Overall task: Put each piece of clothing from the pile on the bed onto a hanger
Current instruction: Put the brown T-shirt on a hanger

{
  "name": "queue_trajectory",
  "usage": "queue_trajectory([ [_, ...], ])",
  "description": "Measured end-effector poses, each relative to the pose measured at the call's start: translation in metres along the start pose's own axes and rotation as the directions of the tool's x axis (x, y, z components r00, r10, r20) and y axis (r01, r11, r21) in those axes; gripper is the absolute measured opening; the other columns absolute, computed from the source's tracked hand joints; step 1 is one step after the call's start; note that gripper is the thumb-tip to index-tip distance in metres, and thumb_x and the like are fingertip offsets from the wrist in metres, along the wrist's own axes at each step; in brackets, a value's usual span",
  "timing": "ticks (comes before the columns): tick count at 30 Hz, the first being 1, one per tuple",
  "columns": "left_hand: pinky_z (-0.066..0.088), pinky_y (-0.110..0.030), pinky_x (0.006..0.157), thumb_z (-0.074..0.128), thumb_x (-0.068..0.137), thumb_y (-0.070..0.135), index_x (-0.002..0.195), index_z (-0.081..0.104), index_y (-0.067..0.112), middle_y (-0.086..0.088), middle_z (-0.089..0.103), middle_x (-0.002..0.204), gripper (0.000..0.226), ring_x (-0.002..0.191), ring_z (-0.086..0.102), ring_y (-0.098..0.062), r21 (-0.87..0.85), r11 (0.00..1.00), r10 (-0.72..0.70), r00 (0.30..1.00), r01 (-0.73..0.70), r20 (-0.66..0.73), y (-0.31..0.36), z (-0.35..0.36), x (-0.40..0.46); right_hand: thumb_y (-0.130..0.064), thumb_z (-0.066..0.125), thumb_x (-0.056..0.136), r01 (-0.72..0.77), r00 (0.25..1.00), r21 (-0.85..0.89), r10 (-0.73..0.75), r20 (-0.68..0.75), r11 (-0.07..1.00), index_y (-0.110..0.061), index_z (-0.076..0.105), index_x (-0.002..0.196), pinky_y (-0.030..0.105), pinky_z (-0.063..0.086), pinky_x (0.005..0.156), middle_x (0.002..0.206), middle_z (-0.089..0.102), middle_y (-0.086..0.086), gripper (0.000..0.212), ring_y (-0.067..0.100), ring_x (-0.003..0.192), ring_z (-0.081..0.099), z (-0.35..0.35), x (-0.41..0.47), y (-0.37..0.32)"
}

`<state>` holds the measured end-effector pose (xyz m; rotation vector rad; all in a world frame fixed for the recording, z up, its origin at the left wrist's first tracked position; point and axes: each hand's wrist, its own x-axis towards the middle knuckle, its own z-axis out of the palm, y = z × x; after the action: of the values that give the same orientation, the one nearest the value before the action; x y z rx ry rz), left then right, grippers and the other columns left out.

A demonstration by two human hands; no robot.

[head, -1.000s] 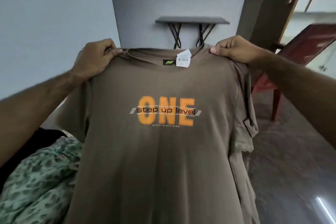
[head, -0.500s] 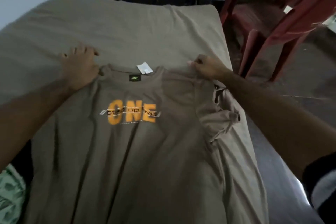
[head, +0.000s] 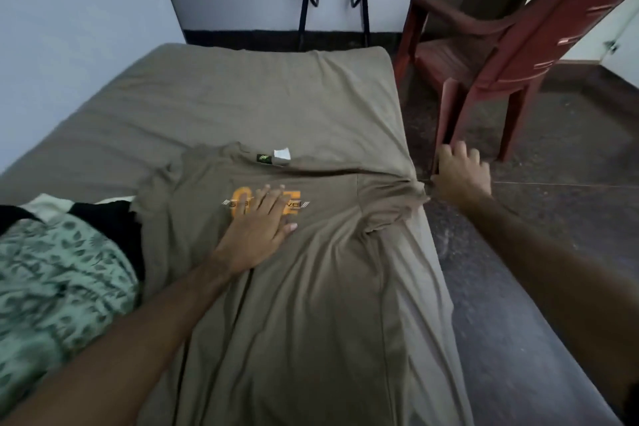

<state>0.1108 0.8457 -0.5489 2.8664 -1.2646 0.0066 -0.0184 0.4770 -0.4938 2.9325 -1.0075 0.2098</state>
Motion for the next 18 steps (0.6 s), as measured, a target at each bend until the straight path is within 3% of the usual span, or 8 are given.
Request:
queue_trajectory([
  [2, 0.033, -0.055, 0.113, 0.025, 0.094, 0.060, 0.148, 0.037, 0.023, -0.002, 0.036, 0.157, 0.067, 0.144, 0.034, -0.026, -0.060, 0.998, 0.002, 1.000, -0.001, 0.004, 0.006, -0.011, -0.047, -0.027, 0.065, 0.089, 0.167, 0.985, 0.007, -0.166, -0.046, 0.986, -0.011, 0.048, 0.131, 0.055, 0.046, 0.091, 0.130, 0.044, 0.014, 0.048, 0.040, 0.117, 0.045, -0.013, -0.046, -0.015],
  [4, 0.038, -0.055, 0.109, 0.029, 0.090, 0.061, 0.146, 0.034, 0.027, -0.002, 0.034, 0.159, 0.066, 0.143, 0.036, -0.028, -0.100, 0.995, 0.034, 0.998, -0.028, 0.056, 0.006, -0.018, -0.106, -0.033, 0.061, 0.092, 0.362, 0.926, 0.119, -0.371, 0.070, 0.925, -0.012, 0.048, 0.135, 0.053, 0.040, 0.096, 0.136, 0.043, 0.013, 0.049, 0.038, 0.122, 0.041, -0.024, -0.107, -0.037],
  [6, 0.033, -0.051, 0.113, 0.029, 0.089, 0.067, 0.147, 0.036, 0.030, 0.002, 0.026, 0.162, 0.069, 0.146, 0.030, -0.024, -0.129, 0.990, 0.080, 0.982, -0.059, 0.169, 0.002, -0.027, -0.169, -0.052, 0.052, 0.094, 0.533, 0.808, 0.260, -0.575, 0.126, 0.805, -0.012, 0.053, 0.134, 0.049, 0.037, 0.101, 0.137, 0.046, 0.013, 0.058, 0.038, 0.124, 0.043, -0.033, -0.180, -0.057],
  [8, 0.025, -0.041, 0.113, 0.032, 0.092, 0.071, 0.150, 0.032, 0.034, 0.007, 0.021, 0.161, 0.069, 0.147, 0.023, -0.017, -0.148, 0.980, 0.170, 0.942, -0.131, 0.289, -0.007, -0.037, -0.230, -0.074, 0.039, 0.090, 0.682, 0.642, 0.375, -0.760, 0.103, 0.627, -0.013, 0.057, 0.130, 0.046, 0.040, 0.102, 0.131, 0.051, 0.010, 0.075, 0.033, 0.120, 0.048, -0.039, -0.253, -0.072],
  [11, 0.028, -0.033, 0.110, 0.036, 0.092, 0.076, 0.148, 0.034, 0.037, 0.007, 0.032, 0.152, 0.069, 0.141, 0.030, -0.014, -0.071, 0.957, 0.290, 0.902, -0.283, 0.319, -0.025, -0.049, -0.297, -0.083, 0.044, 0.080, 0.755, 0.458, 0.380, -0.844, 0.279, 0.535, -0.030, 0.043, 0.142, 0.042, 0.037, 0.104, 0.137, 0.042, -0.003, 0.081, 0.021, 0.123, 0.040, -0.044, -0.332, -0.074],
  [15, 0.036, -0.032, 0.108, 0.045, 0.087, 0.074, 0.144, 0.039, 0.029, 0.002, 0.040, 0.144, 0.073, 0.132, 0.040, -0.016, 0.030, 0.928, 0.338, 0.873, -0.371, 0.351, -0.038, -0.048, -0.339, -0.060, 0.050, 0.068, 0.884, 0.427, 0.101, -0.877, 0.220, 0.456, -0.033, 0.045, 0.140, 0.041, 0.048, 0.090, 0.133, 0.048, -0.003, 0.077, 0.023, 0.114, 0.049, -0.031, -0.379, -0.057],
  [18, 0.043, -0.035, 0.105, 0.047, 0.080, 0.062, 0.137, 0.047, 0.019, -0.003, 0.047, 0.138, 0.072, 0.127, 0.047, -0.021, 0.079, 0.925, 0.320, 0.873, -0.372, 0.368, -0.032, -0.044, -0.345, -0.043, 0.049, 0.073, 0.849, 0.520, 0.059, -0.851, 0.078, 0.525, -0.027, 0.059, 0.121, 0.041, 0.054, 0.080, 0.114, 0.058, 0.001, 0.052, 0.027, 0.100, 0.061, -0.021, -0.384, -0.051],
])
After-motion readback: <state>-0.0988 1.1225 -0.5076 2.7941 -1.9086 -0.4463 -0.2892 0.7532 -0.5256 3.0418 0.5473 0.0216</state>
